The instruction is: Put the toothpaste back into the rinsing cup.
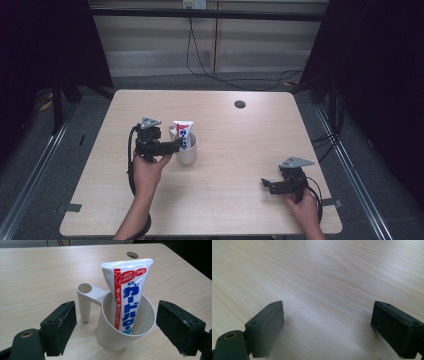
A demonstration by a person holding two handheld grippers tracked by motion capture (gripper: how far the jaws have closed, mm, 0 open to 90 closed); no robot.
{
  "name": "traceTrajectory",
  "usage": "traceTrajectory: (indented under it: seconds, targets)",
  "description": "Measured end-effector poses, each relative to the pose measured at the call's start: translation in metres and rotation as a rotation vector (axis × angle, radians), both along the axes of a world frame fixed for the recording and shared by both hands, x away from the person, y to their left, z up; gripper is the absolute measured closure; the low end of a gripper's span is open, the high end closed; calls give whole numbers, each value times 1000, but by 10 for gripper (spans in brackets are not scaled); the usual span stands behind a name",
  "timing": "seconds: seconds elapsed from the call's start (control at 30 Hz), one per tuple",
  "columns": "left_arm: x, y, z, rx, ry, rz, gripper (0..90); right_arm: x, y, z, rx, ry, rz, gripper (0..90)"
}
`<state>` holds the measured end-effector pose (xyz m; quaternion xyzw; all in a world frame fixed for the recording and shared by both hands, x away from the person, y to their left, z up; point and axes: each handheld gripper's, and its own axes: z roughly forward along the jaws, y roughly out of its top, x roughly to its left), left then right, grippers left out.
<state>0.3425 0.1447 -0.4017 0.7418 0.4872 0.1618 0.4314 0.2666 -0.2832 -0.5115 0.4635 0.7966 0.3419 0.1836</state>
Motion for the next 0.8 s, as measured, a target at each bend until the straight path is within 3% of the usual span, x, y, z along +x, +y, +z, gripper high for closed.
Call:
traceTrajectory:
  seconds: [0.8]
  targets:
    - [-7, 25, -5, 1, -7, 29, 169, 0, 0, 0, 0, 0, 0, 107]
